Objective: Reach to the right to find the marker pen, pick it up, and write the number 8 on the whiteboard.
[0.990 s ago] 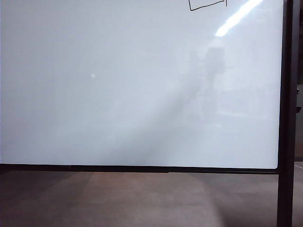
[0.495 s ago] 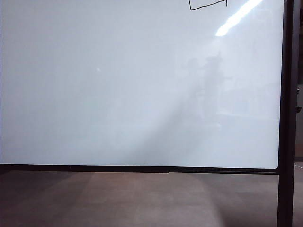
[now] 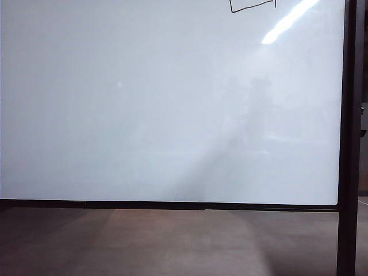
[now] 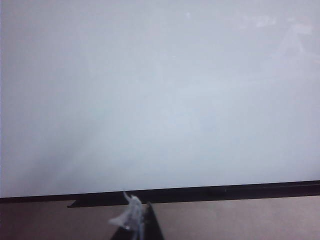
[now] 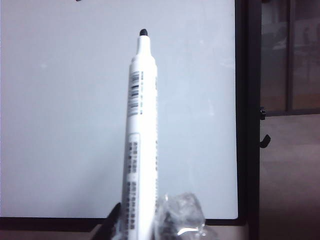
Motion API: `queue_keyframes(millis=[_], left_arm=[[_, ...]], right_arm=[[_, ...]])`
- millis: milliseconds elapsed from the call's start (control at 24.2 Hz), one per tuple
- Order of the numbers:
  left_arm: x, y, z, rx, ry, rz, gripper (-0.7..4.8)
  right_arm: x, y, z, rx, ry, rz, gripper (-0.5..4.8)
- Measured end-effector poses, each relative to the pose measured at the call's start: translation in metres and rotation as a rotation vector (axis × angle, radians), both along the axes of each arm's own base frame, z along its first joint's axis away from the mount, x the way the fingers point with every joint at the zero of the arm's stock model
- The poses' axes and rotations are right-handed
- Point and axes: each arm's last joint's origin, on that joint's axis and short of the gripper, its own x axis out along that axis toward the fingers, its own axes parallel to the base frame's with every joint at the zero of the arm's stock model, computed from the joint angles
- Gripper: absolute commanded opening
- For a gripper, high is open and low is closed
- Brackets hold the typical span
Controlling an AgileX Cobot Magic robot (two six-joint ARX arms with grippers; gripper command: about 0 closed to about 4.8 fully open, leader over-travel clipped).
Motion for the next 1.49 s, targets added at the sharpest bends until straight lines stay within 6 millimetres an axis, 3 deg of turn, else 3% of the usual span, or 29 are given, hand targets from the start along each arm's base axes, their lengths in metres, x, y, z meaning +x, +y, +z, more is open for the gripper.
queue_keyframes(millis=[990,1485], left_arm=[[0.000,0.000,0.000,0.000,0.000,0.000,-0.05],[0.000,0.000,0.000,0.000,0.000,0.000,-0.05]], right_arm=[[-0.002,0.001,0.007,0.012,-0.074,0.057,-0.04],[0.003,-0.010,-0.004,-0.030,0.040,-0.110,-0.05]])
